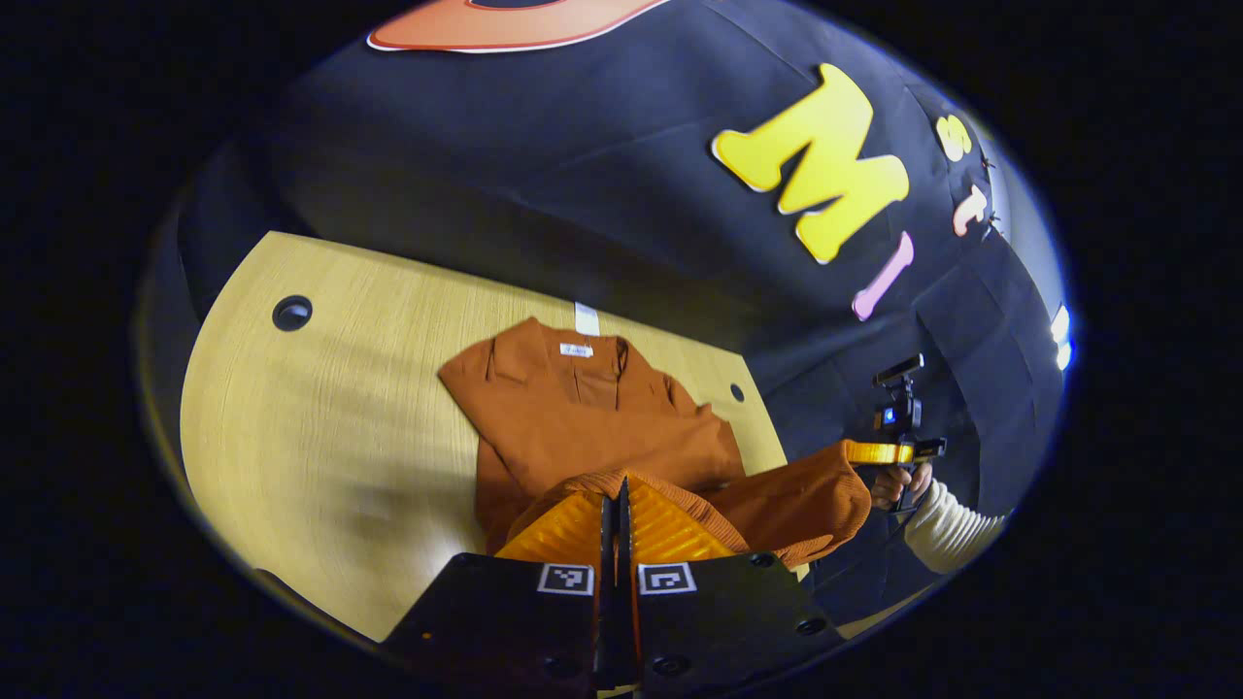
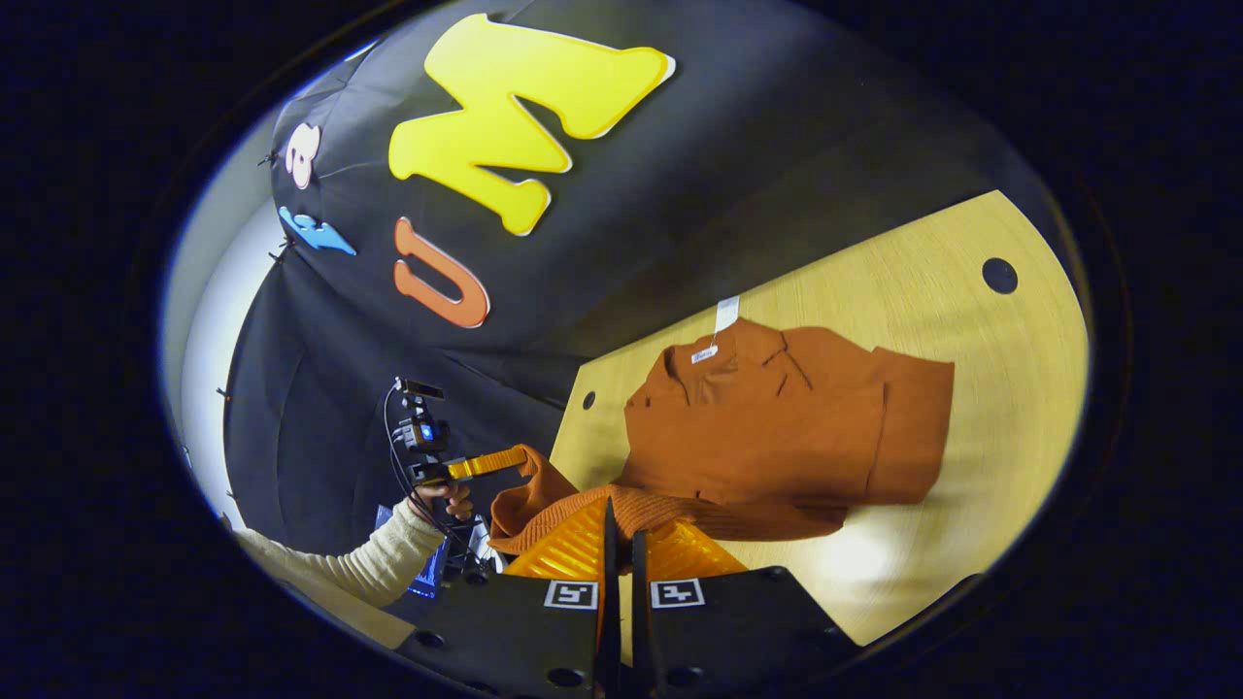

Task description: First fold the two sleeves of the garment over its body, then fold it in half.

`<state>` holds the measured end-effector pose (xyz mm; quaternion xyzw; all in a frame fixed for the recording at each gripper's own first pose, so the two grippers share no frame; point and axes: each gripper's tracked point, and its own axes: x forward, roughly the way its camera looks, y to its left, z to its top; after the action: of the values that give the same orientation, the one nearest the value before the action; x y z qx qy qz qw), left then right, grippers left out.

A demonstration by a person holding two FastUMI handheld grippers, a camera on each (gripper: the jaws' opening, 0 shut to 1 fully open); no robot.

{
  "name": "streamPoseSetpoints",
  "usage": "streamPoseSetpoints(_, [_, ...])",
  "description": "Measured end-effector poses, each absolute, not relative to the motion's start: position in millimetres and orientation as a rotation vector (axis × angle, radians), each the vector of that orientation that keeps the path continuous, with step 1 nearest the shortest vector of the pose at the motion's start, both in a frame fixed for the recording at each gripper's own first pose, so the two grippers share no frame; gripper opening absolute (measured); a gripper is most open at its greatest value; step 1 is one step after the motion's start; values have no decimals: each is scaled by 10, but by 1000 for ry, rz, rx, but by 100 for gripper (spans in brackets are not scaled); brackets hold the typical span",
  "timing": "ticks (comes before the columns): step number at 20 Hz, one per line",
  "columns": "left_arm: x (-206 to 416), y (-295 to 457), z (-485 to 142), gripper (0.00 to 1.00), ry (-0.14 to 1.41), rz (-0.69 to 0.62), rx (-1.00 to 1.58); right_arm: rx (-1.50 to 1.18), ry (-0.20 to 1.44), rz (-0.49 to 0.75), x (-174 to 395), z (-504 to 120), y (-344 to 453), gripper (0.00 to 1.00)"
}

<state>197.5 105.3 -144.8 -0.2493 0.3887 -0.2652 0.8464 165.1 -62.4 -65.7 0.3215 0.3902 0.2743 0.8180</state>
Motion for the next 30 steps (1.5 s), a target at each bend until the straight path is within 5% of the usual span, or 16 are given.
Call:
streamPoseSetpoints(5, [2867,1137,-1654,2,798,-485,-617,732,799,472,2547,-979,-865,5])
streamPoseSetpoints(11, [3450,1164,-2689,3,916,-382,-650,852,822,288,3417,-1932,-1059,5])
streamPoseSetpoints(20, [3559,1339,-2652,4,864,-323,-711,1001,810,100,3641,-2315,-1400,5])
streamPoseSetpoints(22, [3632,1322,-2585,6,823,-324,-728,1048,802,85,3661,-2250,-1394,13])
streamPoseSetpoints(23, [3656,1298,-2522,13,807,-327,-751,1079,788,74,3710,-2201,-1360,16])
streamPoseSetpoints(25, [3664,1279,-2373,29,777,-324,-805,1153,758,51,3777,-2048,-1373,40])
streamPoseSetpoints(26, [3680,1266,-2343,48,768,-323,-828,1185,726,36,3825,-1977,-1415,52])
streamPoseSetpoints(27, [3701,1264,-2303,68,755,-321,-847,1220,671,22,3898,-1888,-1484,46])
streamPoseSetpoints(30, [3843,1350,-2143,80,660,-280,-873,1239,535,-10,4011,-1610,-1647,54])
